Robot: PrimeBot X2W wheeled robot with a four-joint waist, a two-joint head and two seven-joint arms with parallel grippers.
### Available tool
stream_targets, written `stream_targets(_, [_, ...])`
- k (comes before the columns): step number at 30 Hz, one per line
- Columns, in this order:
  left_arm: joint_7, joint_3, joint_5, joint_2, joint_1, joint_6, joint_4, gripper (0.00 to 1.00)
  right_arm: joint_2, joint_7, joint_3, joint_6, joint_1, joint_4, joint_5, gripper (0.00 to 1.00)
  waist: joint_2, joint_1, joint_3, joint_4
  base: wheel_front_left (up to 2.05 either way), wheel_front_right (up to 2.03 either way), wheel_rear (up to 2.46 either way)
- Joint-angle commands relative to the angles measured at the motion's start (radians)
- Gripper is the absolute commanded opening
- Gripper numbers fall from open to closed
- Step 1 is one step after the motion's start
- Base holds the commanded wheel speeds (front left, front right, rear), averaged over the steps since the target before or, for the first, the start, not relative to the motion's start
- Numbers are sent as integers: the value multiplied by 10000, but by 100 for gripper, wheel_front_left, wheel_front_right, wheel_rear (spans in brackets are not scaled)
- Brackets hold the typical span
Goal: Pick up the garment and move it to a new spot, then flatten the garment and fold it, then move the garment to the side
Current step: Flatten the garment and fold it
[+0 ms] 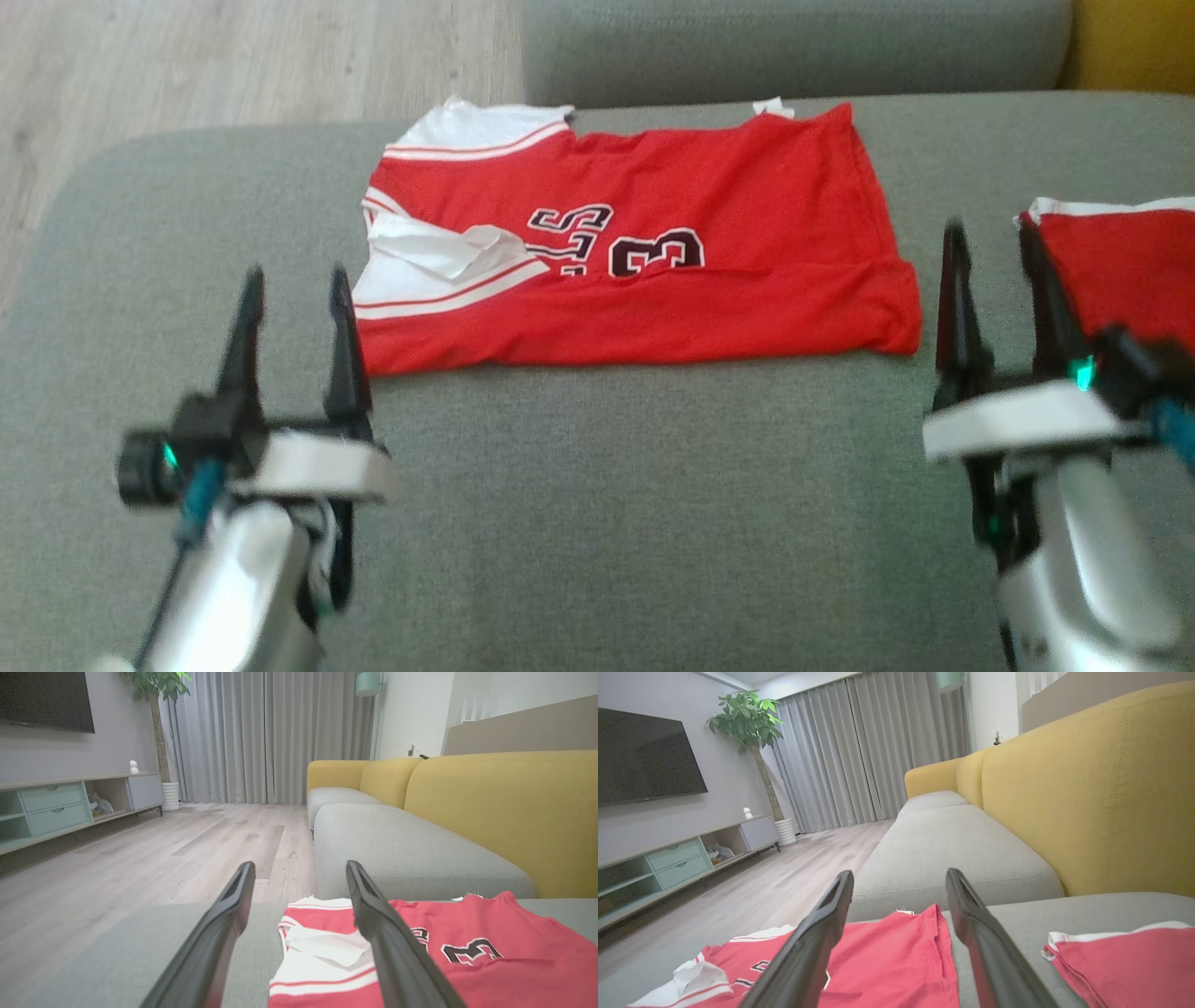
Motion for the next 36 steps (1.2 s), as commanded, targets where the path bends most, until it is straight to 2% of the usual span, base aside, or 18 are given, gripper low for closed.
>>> stream_targets(1, [-42,526,95,17,-100,-5,-381,100,111,-61,179,-7,87,-533,-144,100,0,3,-160,2,0,0,0])
stream_targets(6, [-42,940,451,-509,854,-165,-359,100,142,-62,261,-7,1313,-983,44,100,0,3,-260,-9,0,0,0])
stream_targets(13, [-43,1402,876,-782,700,-588,70,100,145,-62,498,-7,1372,-1350,-103,100,0,3,42,-96,0,0,0])
stream_targets(23, [107,1364,1207,-710,-821,-639,2637,100,146,-62,783,-7,1022,-1527,-212,100,0,3,872,-284,0,0,0])
stream_targets(36, [958,1130,1204,-436,-2372,-1002,5304,100,146,-62,964,-7,785,-1595,-85,100,0,3,1492,-515,0,0,0])
